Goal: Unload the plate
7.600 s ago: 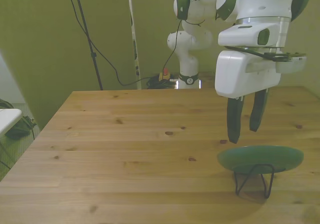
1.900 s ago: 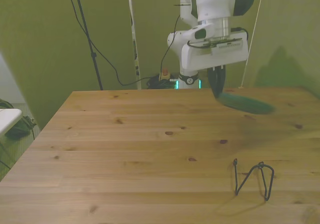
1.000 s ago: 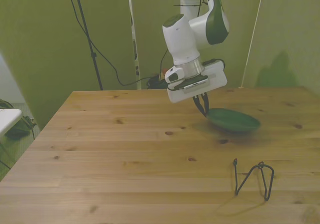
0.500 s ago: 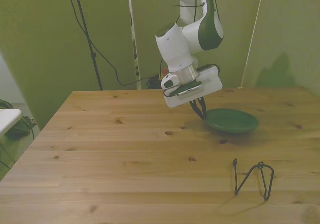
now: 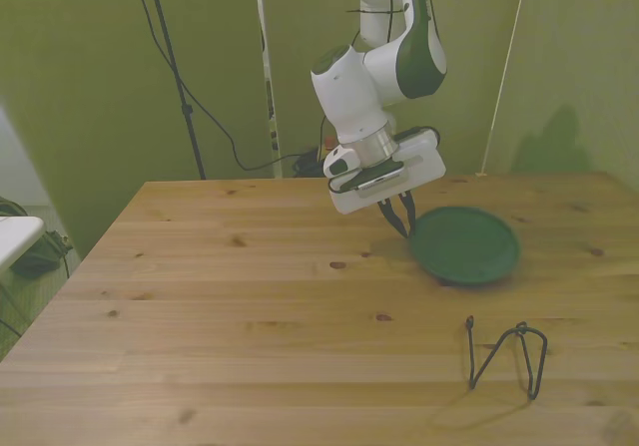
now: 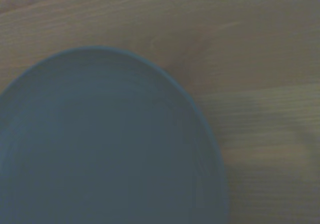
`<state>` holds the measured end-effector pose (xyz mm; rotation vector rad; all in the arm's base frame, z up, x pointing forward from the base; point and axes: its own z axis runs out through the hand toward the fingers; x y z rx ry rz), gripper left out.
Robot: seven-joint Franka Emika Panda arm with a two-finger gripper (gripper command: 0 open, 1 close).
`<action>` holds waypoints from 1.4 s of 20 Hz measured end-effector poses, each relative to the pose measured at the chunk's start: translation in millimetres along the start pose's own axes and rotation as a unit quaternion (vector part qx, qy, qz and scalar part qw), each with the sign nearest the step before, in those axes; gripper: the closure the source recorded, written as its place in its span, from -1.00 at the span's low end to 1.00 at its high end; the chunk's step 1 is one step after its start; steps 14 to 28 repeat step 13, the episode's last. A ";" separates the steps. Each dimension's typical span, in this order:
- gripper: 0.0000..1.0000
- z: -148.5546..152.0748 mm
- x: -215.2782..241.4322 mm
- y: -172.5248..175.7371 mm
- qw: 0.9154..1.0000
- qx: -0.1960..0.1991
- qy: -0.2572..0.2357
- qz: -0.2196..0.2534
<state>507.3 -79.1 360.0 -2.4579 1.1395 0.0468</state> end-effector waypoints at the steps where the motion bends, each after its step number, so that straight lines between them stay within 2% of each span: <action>1: -1.00 -0.1 0.0 0.0 1.000 0.000 0.000 0.000; 7: -1.00 -2.5 -4.3 -7.4 1.000 0.002 0.002 -0.013; 13: -1.00 -38.2 -26.7 -86.3 0.995 0.011 0.033 -0.088; 28: -1.00 -38.2 -26.7 -86.3 0.995 0.011 0.033 -0.088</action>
